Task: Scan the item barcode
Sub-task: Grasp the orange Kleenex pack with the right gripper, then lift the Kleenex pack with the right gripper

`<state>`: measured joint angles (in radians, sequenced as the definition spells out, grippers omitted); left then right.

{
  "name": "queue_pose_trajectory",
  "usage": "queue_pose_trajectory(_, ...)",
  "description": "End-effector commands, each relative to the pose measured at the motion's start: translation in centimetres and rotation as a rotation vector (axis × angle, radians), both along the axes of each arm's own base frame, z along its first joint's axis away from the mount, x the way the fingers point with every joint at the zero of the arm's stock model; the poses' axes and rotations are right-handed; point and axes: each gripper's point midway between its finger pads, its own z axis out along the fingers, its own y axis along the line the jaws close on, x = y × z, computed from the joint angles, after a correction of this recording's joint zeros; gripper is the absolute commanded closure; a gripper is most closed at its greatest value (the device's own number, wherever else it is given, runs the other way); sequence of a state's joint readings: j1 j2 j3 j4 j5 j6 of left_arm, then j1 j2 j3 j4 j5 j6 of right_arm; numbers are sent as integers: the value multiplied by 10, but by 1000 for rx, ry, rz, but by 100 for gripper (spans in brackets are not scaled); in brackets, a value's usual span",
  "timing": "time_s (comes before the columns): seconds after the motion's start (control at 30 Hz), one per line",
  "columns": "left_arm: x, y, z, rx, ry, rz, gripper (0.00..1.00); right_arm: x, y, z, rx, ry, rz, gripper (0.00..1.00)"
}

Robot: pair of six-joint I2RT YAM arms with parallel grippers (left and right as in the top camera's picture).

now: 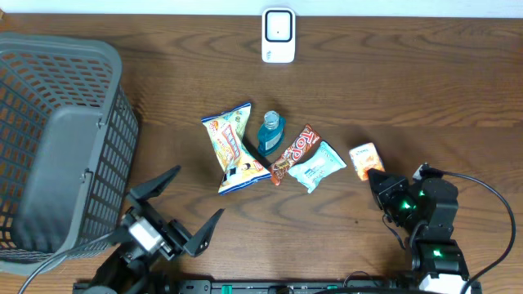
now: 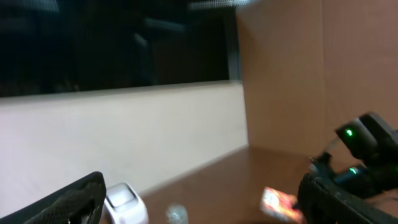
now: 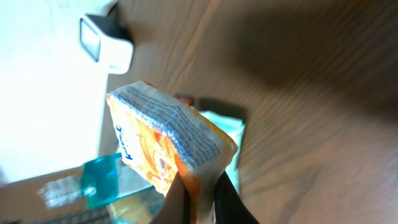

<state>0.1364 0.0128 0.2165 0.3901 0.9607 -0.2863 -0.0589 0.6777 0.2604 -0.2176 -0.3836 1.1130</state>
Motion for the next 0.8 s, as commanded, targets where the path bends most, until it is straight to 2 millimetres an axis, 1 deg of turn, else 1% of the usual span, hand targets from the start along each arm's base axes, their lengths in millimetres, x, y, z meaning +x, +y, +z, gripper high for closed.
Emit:
queue_pose_trajectory(0.0, -2, -5, -12, -6, 90, -48, 2, -11, 26, 7, 197, 54, 62, 99)
queue_pose_trajectory(0.1, 8, -3, -33, -28, 217, -41, 2, -29, 45, 3, 374, 188, 87, 99)
queue_pose_trajectory(0.23, 20, 4, -56, -66, 355, 8, 2, -48, 65, 6, 472, 261, 193, 99)
queue_pose_trajectory(0.4, 22, 5, -79, -83, 480, 9, 2, -73, 91, 26, 616, 297, 383, 98)
queue_pose_trajectory(0.5, 22, 5, -90, -91, 542, 10, 2, -82, 98, 35, 668, 303, 453, 98)
queue_pose_trajectory(0.6, 23, 5, -98, -96, 581, 17, 2, -86, 101, 40, 694, 309, 479, 98)
queue_pose_trajectory(0.67, 32, 17, -111, -104, 624, 110, 2, -86, 100, 39, 701, 320, 469, 98)
queue_pose_trajectory(0.73, 41, 34, -128, -126, 690, 238, 2, -84, 99, 37, 692, 319, 456, 98)
queue_pose_trajectory(0.77, 45, 46, -139, -137, 730, 320, 2, -83, 99, 36, 686, 318, 448, 98)
